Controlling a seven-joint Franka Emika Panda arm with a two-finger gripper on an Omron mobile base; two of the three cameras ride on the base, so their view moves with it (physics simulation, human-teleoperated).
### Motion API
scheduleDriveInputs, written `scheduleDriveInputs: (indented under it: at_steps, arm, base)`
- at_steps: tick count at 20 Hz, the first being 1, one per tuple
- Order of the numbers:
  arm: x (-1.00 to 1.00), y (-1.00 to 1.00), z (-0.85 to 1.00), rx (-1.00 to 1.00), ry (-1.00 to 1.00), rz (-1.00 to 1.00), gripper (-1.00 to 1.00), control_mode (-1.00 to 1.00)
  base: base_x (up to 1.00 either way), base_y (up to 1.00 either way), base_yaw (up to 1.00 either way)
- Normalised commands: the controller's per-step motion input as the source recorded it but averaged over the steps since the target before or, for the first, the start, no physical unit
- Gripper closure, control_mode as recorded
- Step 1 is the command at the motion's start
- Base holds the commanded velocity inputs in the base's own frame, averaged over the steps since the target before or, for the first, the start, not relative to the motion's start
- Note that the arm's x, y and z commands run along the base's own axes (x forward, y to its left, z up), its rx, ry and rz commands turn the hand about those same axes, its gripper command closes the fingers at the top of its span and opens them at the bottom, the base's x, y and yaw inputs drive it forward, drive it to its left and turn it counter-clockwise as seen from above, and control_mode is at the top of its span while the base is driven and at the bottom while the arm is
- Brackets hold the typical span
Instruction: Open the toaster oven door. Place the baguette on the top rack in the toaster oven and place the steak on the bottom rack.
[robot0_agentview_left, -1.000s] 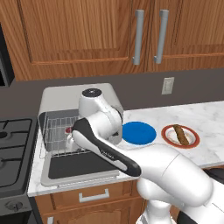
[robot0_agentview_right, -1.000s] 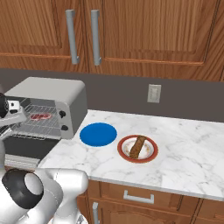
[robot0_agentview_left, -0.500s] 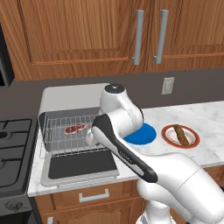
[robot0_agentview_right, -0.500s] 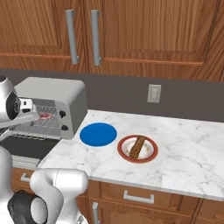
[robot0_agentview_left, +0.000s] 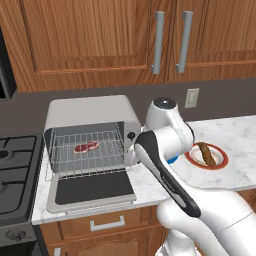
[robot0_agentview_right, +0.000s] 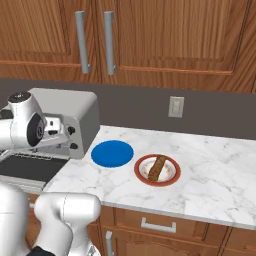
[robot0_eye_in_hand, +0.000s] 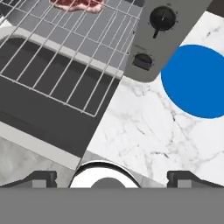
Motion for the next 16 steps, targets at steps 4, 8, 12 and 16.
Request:
scheduleDriveInputs:
  at_steps: [4, 8, 12, 16]
  arm:
    - [0.0, -0.82, 0.01, 0.0, 0.0, -0.08, -1.0, -1.0]
    - [0.02, -0.8, 0.0, 0.0, 0.0, -0.08, -1.0, -1.0]
    - [0.05, -0.8, 0.0, 0.0, 0.0, -0.06, -1.0, -1.0]
    - [0.08, -0.79, 0.0, 0.0, 0.0, -0.05, -1.0, -1.0]
  base:
    - [0.0, 0.0, 0.0]
    - [0.0, 0.0, 0.0]
    - [0.0, 0.0, 0.0]
    - [0.0, 0.0, 0.0]
